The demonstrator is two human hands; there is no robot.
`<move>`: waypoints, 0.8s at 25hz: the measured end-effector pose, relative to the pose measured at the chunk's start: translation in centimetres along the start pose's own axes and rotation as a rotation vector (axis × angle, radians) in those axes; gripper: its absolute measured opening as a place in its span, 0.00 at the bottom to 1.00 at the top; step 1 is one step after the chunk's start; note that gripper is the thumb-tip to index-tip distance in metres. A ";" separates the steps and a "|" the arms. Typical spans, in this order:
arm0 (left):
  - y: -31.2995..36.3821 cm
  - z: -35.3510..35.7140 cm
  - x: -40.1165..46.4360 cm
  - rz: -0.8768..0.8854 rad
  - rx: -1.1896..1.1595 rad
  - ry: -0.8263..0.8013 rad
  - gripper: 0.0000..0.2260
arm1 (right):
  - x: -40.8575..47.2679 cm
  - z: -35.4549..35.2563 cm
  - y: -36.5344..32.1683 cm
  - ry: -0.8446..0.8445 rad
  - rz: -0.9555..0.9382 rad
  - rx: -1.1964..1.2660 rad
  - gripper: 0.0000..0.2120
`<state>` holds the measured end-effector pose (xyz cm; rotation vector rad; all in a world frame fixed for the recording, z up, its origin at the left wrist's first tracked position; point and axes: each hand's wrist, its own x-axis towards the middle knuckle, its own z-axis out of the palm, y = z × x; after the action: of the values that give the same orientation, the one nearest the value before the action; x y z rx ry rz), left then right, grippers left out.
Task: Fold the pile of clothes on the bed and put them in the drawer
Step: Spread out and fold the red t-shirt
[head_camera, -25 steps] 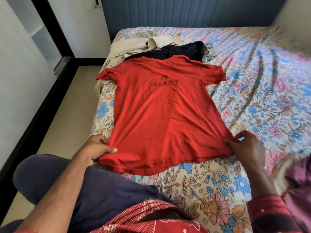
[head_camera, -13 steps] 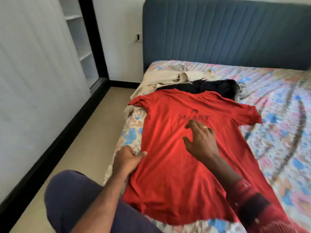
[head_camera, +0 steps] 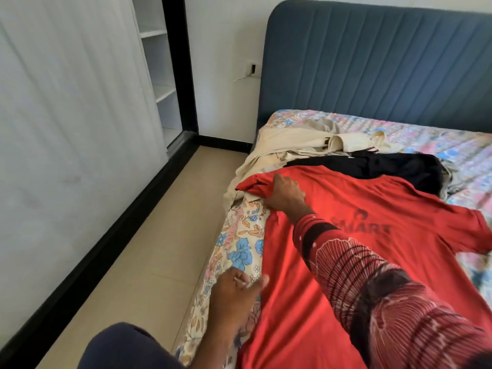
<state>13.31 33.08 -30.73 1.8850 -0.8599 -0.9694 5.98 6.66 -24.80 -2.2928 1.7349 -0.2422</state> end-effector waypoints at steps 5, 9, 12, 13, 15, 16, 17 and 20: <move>3.8 0.0 9.4 -0.045 -0.358 0.056 0.13 | 5.6 -1.0 -0.3 0.016 -0.246 -0.003 0.15; 6.5 1.1 17.1 -0.041 -0.446 0.032 0.06 | 10.1 -0.8 -1.6 -0.145 -0.339 -0.198 0.19; 8.6 2.1 21.0 -0.009 -0.468 0.056 0.09 | 12.9 0.9 -1.8 -0.245 -0.362 -0.244 0.13; 9.2 2.4 21.7 -0.024 -0.466 0.067 0.10 | 13.4 1.2 -1.7 -0.235 -0.371 -0.206 0.10; 9.8 3.3 23.6 -0.092 -0.457 0.115 0.10 | 14.4 1.3 -1.5 -0.197 -0.390 -0.031 0.07; 9.8 3.6 24.4 -0.135 -0.458 0.146 0.10 | 14.7 1.2 -1.4 -0.187 -0.392 0.064 0.06; 9.8 3.9 25.0 -0.164 -0.458 0.168 0.10 | 14.9 0.9 -1.3 -0.173 -0.393 0.141 0.05; 9.1 3.8 25.7 -0.188 -0.518 0.173 0.09 | 16.2 0.0 -1.2 -0.090 -0.335 0.238 0.09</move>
<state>20.29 6.43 -31.62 1.5824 -0.2912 -1.0077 11.52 -8.64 -24.83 -2.3603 1.2012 -0.3796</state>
